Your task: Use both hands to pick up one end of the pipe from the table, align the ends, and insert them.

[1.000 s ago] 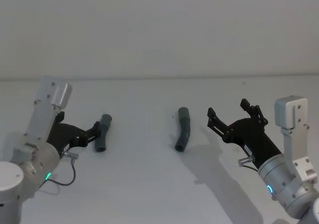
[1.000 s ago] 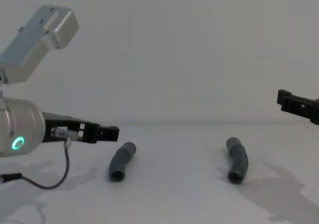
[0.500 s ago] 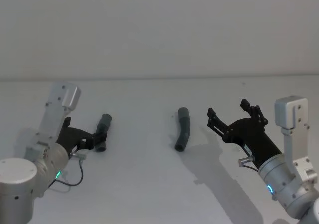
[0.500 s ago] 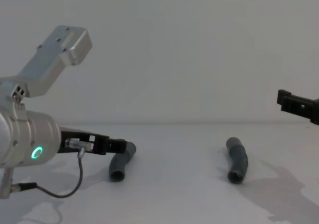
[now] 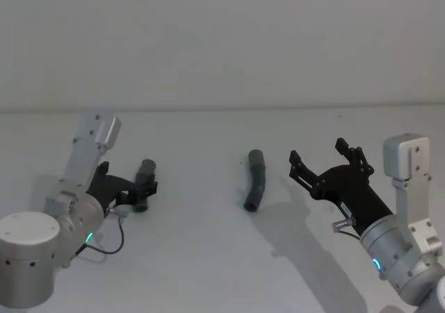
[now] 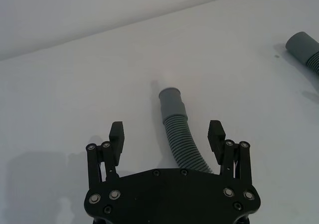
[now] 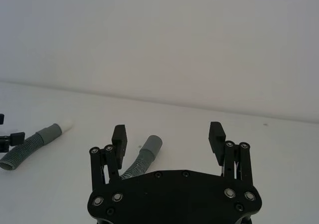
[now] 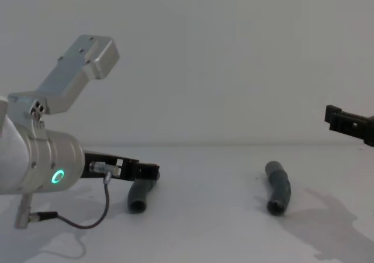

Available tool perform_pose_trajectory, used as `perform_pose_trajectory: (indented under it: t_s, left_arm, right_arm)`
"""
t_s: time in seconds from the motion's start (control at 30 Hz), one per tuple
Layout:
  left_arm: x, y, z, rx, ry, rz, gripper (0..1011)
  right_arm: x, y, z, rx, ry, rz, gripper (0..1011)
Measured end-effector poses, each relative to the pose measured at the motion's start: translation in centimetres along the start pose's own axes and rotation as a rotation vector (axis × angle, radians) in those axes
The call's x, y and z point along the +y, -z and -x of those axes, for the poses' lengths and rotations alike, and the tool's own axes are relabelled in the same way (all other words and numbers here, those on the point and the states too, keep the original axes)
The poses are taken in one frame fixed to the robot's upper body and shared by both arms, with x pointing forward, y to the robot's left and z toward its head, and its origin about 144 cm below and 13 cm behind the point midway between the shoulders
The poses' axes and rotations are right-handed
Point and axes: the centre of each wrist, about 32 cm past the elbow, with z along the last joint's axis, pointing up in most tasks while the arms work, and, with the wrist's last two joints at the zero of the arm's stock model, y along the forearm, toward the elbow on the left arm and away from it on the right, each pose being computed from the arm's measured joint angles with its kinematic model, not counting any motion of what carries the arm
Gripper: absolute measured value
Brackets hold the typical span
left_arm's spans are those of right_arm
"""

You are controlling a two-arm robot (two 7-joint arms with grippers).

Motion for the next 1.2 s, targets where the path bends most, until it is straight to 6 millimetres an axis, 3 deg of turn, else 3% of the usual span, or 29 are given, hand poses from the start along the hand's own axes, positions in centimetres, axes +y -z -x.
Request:
perform_pose_trajectory:
  t_s: [1.2]
  left_arm:
    - [-2.7,-1.5,-0.6,0.028,0.051,-0.099,1002]
  right_arm:
    - [0.0,0.0,0.0,0.000,0.000,0.000,1000]
